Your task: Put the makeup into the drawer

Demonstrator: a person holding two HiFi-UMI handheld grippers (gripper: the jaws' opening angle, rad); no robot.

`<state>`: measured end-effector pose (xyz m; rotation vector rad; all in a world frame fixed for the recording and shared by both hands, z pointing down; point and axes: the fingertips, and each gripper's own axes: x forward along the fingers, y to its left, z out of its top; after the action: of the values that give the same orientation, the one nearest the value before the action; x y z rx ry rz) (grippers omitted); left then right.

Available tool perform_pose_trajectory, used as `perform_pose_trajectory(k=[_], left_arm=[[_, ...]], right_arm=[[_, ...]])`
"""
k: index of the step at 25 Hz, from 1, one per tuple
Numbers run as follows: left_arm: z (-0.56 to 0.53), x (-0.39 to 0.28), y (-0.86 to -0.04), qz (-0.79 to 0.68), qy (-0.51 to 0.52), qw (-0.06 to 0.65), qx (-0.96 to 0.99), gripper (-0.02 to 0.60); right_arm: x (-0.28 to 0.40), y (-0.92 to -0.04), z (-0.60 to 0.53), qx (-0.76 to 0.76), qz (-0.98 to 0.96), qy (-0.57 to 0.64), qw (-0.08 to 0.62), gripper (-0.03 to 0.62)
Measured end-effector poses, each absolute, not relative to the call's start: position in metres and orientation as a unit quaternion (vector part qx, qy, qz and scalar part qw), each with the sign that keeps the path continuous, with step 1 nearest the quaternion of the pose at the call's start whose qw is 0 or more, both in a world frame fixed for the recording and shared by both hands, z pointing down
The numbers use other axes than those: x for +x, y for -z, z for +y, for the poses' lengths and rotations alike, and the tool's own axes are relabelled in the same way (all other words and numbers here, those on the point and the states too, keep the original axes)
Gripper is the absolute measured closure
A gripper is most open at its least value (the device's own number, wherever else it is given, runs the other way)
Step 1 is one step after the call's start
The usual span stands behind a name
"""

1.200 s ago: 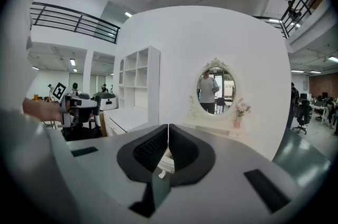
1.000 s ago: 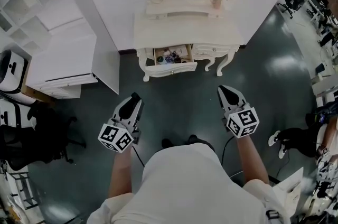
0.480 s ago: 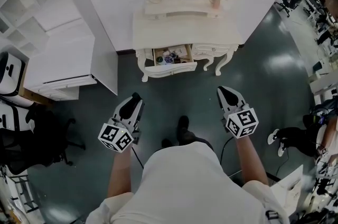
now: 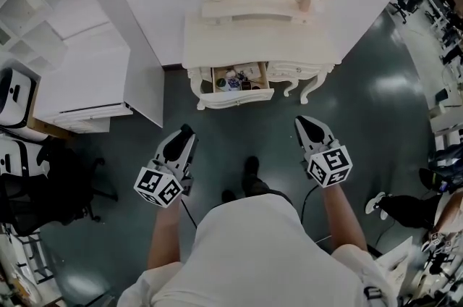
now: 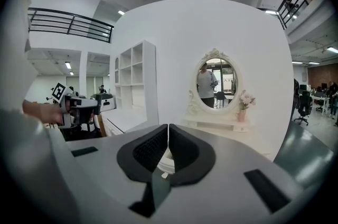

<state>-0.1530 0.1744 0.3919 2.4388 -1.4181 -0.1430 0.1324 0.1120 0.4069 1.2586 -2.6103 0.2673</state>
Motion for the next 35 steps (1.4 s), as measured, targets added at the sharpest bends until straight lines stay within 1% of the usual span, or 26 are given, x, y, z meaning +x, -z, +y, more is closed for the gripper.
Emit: perform_pose_trajectory(k=[16, 23, 35], left_arm=[[0.072, -0.144, -0.403, -0.528, 0.039, 0.169, 0.831, 0.482], [0.035, -0.132, -0.41, -0.553, 0.035, 0.177, 0.813, 0.482], [-0.004, -0.122, -0.412, -0.563, 0.032, 0.185, 0.805, 0.482]], right_arm=[[0.128, -0.426, -0.01, 0.382, -0.909, -0.1, 0.136, 0.565], [0.13, -0.433, -0.066, 0.356, -0.919, -0.104, 0.133, 0.565], [0.121, -0.439, -0.11, 0.325, -0.929, -0.112, 0.137, 0.565]])
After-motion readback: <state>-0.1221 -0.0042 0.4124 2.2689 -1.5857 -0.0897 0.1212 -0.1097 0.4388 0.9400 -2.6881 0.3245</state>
